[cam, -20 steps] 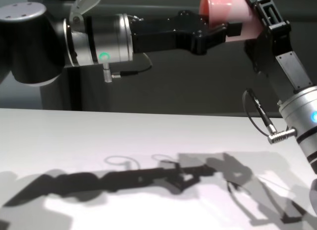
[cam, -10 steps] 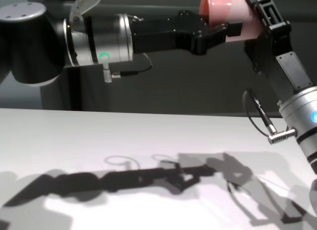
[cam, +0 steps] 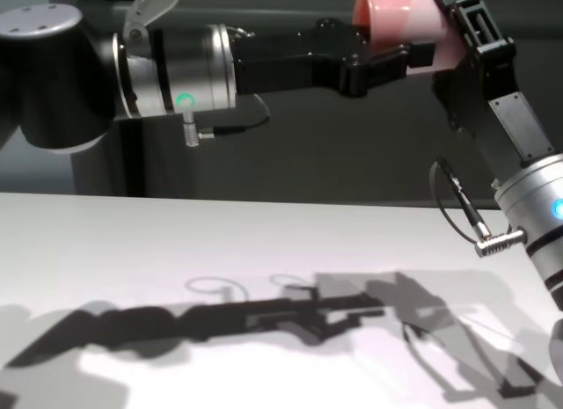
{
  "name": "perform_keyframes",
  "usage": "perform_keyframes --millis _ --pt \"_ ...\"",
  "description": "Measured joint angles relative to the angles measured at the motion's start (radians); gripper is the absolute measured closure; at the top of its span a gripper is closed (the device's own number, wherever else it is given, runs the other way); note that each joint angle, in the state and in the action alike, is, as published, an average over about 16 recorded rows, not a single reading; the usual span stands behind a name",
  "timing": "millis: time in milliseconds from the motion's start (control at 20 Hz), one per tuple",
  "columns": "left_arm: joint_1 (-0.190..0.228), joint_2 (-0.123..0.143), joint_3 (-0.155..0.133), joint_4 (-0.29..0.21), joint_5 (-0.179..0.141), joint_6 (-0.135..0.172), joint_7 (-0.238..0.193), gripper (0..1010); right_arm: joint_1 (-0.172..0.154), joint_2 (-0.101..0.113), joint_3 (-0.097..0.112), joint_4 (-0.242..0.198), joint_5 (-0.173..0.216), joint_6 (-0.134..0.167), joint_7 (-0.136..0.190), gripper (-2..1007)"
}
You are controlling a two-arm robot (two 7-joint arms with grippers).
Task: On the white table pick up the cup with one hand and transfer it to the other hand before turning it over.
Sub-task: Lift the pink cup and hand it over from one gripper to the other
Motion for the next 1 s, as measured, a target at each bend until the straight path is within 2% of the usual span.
perform_keyframes --millis 1000 --pt "0.000 0.000 0.000 0.000 0.000 0.000 0.000 148 0.000 0.000 0.000 0.000 0.000 0.001 0.000 236"
